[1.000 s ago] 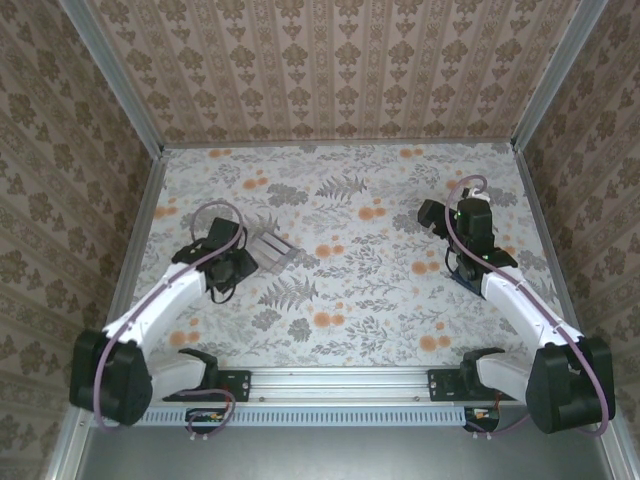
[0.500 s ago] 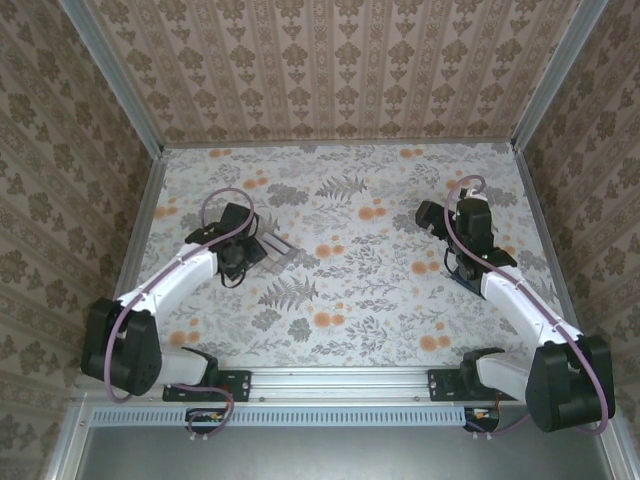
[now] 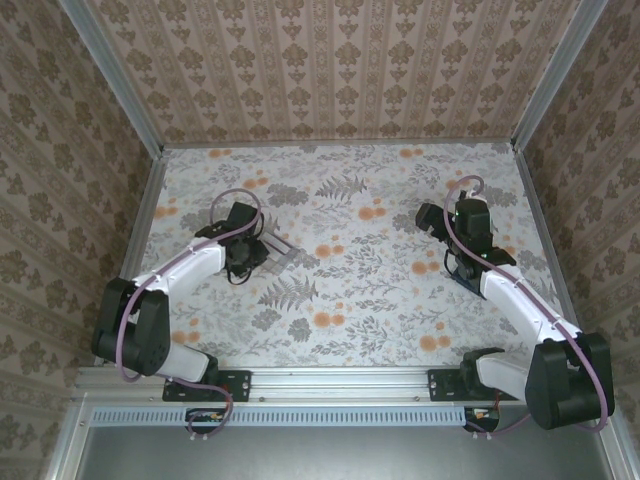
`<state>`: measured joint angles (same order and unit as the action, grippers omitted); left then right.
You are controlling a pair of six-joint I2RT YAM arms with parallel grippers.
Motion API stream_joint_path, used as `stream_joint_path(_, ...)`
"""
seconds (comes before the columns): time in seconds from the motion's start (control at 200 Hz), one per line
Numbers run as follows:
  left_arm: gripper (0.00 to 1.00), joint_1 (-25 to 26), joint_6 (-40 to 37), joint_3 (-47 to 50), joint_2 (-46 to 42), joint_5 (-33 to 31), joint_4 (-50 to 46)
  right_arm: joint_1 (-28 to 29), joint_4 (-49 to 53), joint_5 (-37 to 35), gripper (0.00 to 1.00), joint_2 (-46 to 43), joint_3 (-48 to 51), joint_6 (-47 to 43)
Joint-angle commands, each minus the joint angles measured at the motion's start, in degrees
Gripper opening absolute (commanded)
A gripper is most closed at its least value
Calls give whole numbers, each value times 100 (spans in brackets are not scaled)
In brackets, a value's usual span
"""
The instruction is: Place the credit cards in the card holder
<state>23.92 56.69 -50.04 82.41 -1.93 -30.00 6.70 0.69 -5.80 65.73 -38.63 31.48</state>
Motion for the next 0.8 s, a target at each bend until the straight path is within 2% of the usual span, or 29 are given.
stream_joint_path(0.0,15,61,-720,-301,131,413,179,7,148,-217,97,-61,-29,141)
stream_joint_path(0.145,10,186,-1470,-737,625,1004,-62,-10,303,-522,97,13,-37,431)
stream_joint_path(0.295,8,552,-2032,-1381,1218,1039,-438,-55,710,-817,98,85,-118,703)
stream_joint_path(0.48,8,940,-2297,-2413,2124,1091,-519,-135,1404,-1050,98,73,-271,1292)
stream_joint_path(0.67,6,1044,-2615,-3784,3169,1036,-867,-211,2611,-1344,99,88,-490,2017)
stream_joint_path(0.795,9,1052,-2797,-4534,3623,993,-1076,-360,3215,-1450,100,93,-510,2257)
